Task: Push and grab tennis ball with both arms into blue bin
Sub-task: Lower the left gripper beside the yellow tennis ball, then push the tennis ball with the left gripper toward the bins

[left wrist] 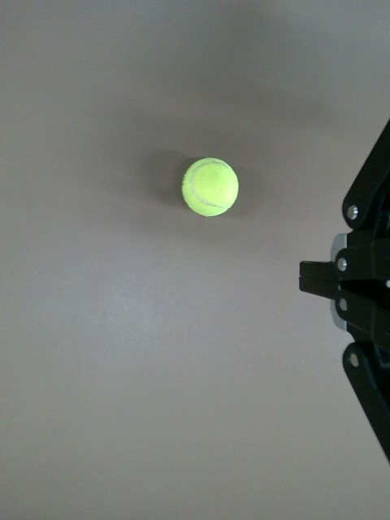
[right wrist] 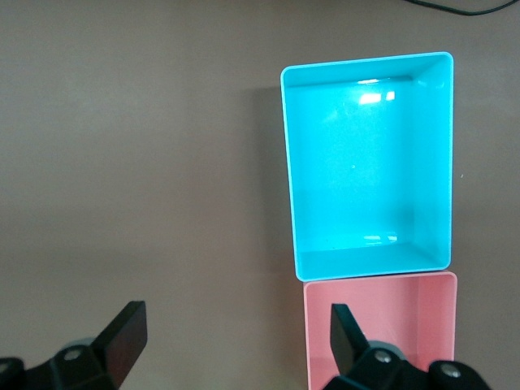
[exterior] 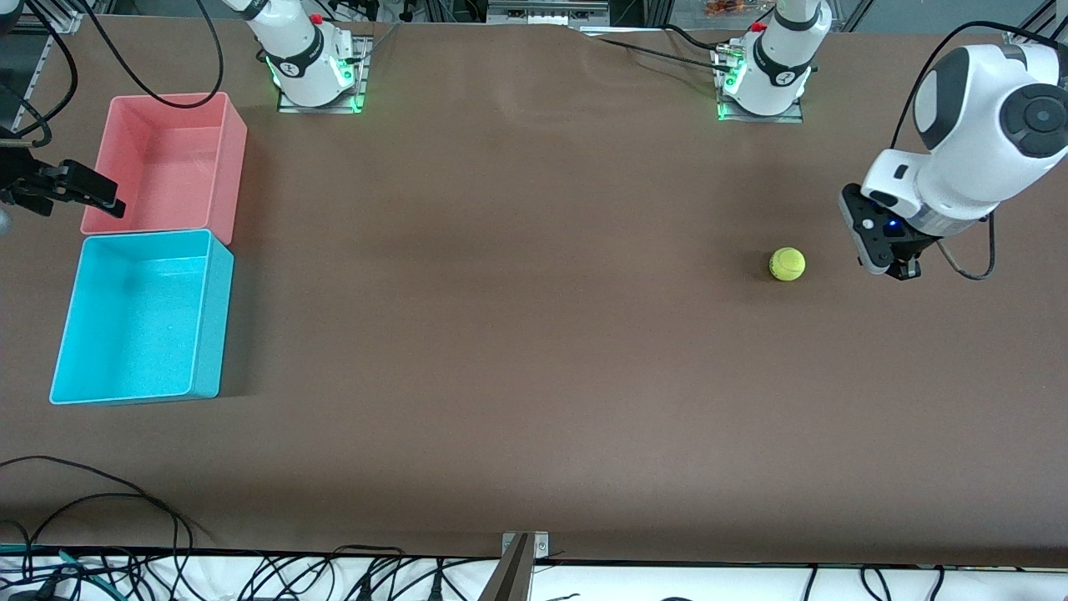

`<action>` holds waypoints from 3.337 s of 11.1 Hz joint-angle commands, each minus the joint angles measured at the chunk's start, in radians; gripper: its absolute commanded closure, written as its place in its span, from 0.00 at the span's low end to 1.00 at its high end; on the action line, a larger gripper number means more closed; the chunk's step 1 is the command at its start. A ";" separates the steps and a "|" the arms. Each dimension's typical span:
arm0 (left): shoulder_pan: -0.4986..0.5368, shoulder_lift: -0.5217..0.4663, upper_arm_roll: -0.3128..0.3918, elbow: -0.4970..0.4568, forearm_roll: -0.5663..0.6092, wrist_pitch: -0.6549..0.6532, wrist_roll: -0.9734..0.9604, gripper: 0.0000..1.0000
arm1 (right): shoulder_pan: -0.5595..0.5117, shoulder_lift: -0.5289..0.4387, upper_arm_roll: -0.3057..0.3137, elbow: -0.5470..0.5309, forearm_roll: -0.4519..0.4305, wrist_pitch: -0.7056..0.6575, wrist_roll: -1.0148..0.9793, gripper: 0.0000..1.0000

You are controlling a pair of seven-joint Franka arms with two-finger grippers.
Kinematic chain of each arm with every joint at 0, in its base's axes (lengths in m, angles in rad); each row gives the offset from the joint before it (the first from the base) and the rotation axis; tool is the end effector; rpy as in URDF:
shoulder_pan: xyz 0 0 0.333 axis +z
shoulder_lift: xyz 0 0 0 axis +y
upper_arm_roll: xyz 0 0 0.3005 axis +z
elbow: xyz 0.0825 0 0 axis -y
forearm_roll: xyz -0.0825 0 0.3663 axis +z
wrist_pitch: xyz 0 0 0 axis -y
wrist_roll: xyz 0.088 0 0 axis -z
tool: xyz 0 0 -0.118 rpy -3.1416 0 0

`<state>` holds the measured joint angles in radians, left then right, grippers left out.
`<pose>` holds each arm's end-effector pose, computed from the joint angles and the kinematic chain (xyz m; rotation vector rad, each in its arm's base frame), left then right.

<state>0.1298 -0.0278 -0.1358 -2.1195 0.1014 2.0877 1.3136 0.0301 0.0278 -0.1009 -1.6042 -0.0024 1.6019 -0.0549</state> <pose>0.5206 0.0026 0.4067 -2.3776 1.9422 0.0911 0.5445 -0.0382 0.5705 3.1378 -0.0248 -0.0474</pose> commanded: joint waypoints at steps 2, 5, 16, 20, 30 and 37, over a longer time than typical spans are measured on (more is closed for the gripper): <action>0.106 -0.063 -0.004 -0.147 -0.106 0.156 0.474 1.00 | -0.001 0.003 0.001 0.012 -0.005 -0.005 0.001 0.00; 0.123 -0.049 -0.002 -0.223 -0.151 0.257 0.593 1.00 | -0.001 0.003 0.001 0.010 -0.007 -0.003 0.000 0.00; 0.224 0.118 -0.004 -0.410 -0.209 0.630 0.701 1.00 | 0.002 -0.005 0.006 0.017 -0.008 -0.014 0.001 0.00; 0.225 0.207 -0.004 -0.431 -0.210 0.755 0.662 1.00 | -0.004 0.001 -0.031 0.017 -0.002 -0.013 0.001 0.00; 0.255 0.249 -0.042 -0.497 -0.210 0.815 0.584 1.00 | 0.001 0.000 -0.085 0.017 0.002 -0.028 -0.014 0.00; 0.059 0.207 -0.423 -0.493 -0.197 0.827 -0.193 1.00 | 0.007 0.007 -0.082 0.015 0.030 -0.002 -0.007 0.00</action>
<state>0.2418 0.2188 -0.5673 -2.6189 -0.0783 2.9334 1.2143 0.0327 0.0320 -0.1825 -1.5996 0.0087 1.5930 -0.0581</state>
